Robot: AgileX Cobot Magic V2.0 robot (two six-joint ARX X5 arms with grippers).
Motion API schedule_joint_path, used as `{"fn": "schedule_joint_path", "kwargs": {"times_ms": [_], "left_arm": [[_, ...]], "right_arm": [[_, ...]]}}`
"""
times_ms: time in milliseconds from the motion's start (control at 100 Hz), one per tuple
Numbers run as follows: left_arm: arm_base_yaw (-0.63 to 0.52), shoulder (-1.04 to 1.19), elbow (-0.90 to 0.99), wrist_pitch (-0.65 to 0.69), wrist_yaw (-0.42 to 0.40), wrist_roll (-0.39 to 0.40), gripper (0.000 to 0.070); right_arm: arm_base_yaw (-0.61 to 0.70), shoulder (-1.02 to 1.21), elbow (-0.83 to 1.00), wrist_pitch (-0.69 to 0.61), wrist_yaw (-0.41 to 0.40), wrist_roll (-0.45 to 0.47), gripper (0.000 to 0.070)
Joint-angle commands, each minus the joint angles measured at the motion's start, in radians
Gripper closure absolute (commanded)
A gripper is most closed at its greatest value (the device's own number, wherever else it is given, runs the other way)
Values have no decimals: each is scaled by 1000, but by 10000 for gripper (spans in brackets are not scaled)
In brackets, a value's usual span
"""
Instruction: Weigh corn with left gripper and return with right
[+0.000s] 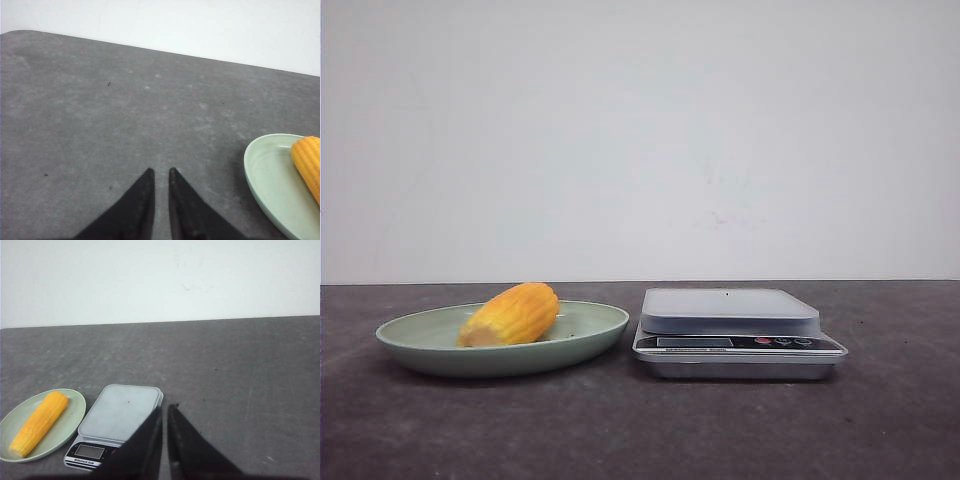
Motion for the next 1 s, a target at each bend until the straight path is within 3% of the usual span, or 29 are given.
{"fn": "schedule_joint_path", "kwargs": {"times_ms": [0, 180, 360, 570, 990], "left_arm": [[3, -2, -18, -5, 5, 8, 695], [3, -2, -18, -5, 4, 8, 696], [3, -2, -18, -5, 4, 8, 695], [3, -2, -18, -5, 5, 8, 695], [3, -2, -18, -5, 5, 8, 695]], "right_arm": [[5, -1, 8, 10, 0, 10, 689], [-72, -22, 0, 75, -2, -139, 688], [-264, -101, -164, 304, -55, -218, 689], [-395, -203, -452, 541, -74, -221, 689], [-414, -203, -756, 637, -83, -224, 689]]}}
